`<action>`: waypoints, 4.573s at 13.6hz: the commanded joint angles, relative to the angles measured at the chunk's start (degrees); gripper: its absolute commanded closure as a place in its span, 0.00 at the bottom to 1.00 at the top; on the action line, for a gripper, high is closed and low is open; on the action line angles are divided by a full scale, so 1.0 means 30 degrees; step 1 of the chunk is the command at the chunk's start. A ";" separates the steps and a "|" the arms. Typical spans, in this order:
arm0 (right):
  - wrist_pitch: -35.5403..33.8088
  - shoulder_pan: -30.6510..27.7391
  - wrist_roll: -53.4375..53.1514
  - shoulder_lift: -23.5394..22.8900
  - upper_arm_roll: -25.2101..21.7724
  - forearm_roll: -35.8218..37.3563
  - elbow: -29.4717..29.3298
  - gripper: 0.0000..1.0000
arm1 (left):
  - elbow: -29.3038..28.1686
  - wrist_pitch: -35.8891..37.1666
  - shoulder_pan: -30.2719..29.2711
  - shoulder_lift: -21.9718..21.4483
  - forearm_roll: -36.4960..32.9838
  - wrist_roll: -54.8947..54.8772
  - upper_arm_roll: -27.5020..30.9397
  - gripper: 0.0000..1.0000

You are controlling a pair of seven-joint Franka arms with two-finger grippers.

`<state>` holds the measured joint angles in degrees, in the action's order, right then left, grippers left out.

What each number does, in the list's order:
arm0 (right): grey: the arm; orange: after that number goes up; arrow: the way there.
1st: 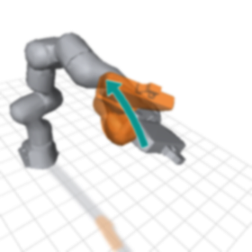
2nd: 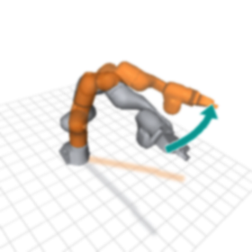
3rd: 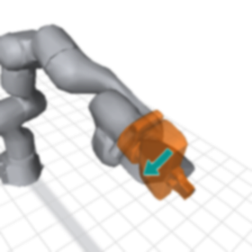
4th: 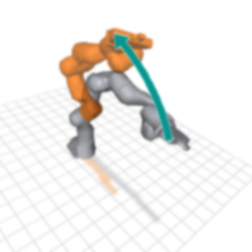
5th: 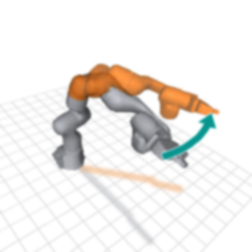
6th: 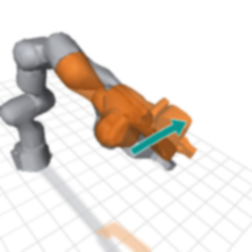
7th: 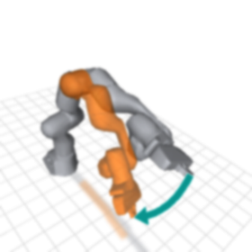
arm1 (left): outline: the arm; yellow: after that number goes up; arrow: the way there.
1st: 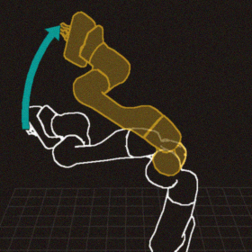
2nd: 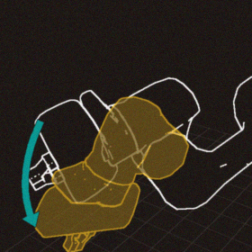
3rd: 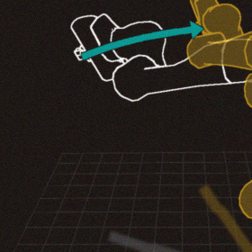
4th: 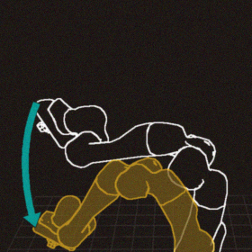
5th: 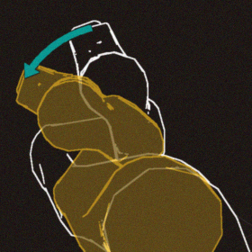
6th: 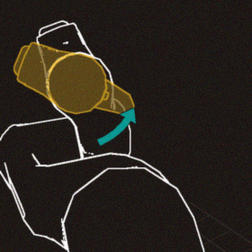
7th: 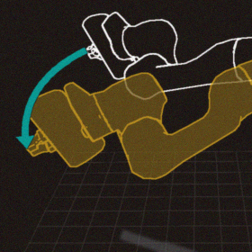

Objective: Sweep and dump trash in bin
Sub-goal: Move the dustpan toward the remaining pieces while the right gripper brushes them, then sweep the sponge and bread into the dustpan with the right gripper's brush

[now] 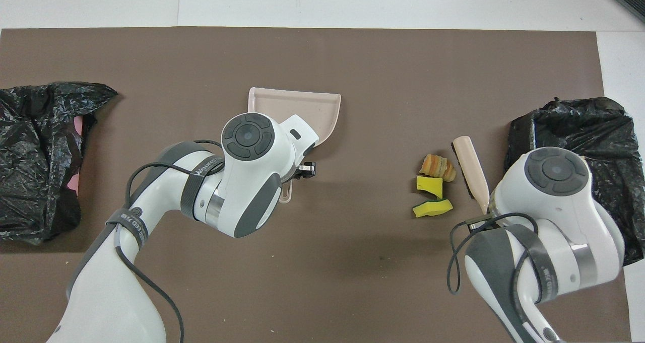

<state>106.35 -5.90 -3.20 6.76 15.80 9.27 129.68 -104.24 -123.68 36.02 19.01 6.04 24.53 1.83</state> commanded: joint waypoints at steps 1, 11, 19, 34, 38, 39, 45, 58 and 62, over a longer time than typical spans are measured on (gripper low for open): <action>0.1372 -0.0317 -0.0779 0.0296 0.0299 -0.0977 0.1243 1.00 | 0.0085 0.1319 0.0299 -0.0125 -0.0926 0.0056 0.0355 0.98; 0.1055 0.2113 -0.3619 -0.0789 0.0299 -0.3826 0.0107 1.00 | 0.3721 0.5017 -0.2103 -0.0386 -0.1722 -0.8276 0.0413 1.00; -0.1411 0.1588 -0.3506 0.2198 0.0240 -0.1831 0.2585 1.00 | 0.2142 0.6248 -0.2368 -0.1529 -0.2594 -2.0083 0.0502 1.00; 0.3516 0.4516 -0.0753 -0.2249 0.0328 -0.7650 0.1252 1.00 | -0.4892 0.1475 0.2437 -0.4315 -0.4915 -2.0746 0.0414 1.00; 0.2845 0.4605 0.2328 -0.2079 0.0416 -1.2024 -0.0417 1.00 | -0.5714 0.0212 0.2145 -0.4373 -0.4915 -2.0717 0.0443 1.00; 0.1565 0.4576 0.2036 -0.1699 0.0271 -1.1823 -0.0888 1.00 | -0.5742 0.0241 0.2115 -0.4373 -0.4915 -2.0716 0.0443 1.00; 0.0029 0.2882 0.1034 -0.1106 0.0211 -0.3629 -0.1855 1.00 | -0.5509 0.0504 0.1588 -0.4256 -0.4856 -1.9405 0.0443 1.00; -0.0199 0.3547 0.4576 -0.5154 0.0504 -0.5214 -0.3412 1.00 | -0.5420 0.2001 0.1706 -0.4402 -0.4856 -1.6819 0.0326 1.00; -0.1143 0.3841 0.4615 -0.4305 0.0504 -1.0083 -0.3004 1.00 | -0.5770 0.0891 0.1646 -0.4402 -0.4739 -1.7259 0.0326 1.00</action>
<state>103.32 5.79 9.72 -8.97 17.12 -15.50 118.37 -119.29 -118.12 41.40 7.05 -7.51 -26.99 2.76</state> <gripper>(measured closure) 0.740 0.683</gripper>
